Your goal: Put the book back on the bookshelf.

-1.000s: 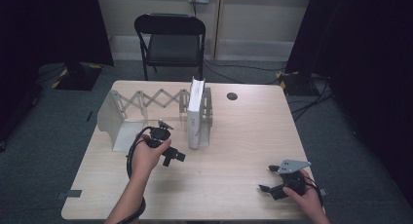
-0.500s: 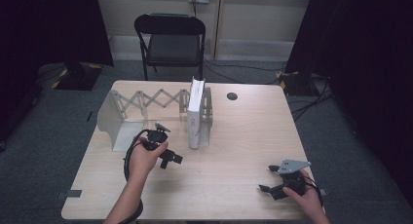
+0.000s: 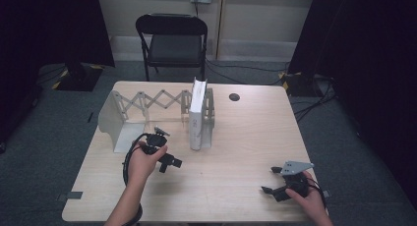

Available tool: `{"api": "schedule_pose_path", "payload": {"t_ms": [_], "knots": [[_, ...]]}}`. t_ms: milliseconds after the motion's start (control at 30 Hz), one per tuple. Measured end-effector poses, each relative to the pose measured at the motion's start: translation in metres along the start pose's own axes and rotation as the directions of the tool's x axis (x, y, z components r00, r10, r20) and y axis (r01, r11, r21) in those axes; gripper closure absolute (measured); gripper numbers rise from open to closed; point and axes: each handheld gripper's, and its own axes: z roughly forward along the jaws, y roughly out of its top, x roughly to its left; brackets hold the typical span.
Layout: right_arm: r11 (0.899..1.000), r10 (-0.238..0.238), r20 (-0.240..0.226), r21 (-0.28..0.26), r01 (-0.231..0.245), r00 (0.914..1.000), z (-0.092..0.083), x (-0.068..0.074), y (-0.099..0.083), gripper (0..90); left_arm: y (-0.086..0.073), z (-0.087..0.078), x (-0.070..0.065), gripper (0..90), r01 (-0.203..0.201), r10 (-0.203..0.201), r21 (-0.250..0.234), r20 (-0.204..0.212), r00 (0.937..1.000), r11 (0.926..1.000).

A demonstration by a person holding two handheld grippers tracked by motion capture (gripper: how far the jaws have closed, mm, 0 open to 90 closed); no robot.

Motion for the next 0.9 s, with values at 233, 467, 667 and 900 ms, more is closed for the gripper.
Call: {"api": "schedule_pose_path", "payload": {"t_ms": [233,467,667,900], "knots": [[1.000,0.000,0.000,0.000,0.000,1.0000,0.000,0.000,0.000,13.6,-0.009,0.002,0.006,21.2,-0.006,0.006,0.000,0.005,1.0000,1.0000],[1.000,0.000,0.000,0.000,0.000,1.0000,0.000,0.000,0.000,13.6,-0.018,0.005,0.012,21.3,-0.004,0.004,0.008,0.004,1.0000,1.0000],[1.000,-0.001,0.000,0.000,0.001,1.0000,0.000,0.000,0.000,13.6,-0.023,0.004,0.017,21.5,-0.015,0.015,0.010,0.003,0.9999,0.9998],[1.000,0.000,0.000,0.000,0.000,1.0000,0.000,0.000,0.000,13.6,-0.028,0.005,0.021,21.5,-0.018,0.018,0.011,-0.023,0.9996,0.9998]]}}
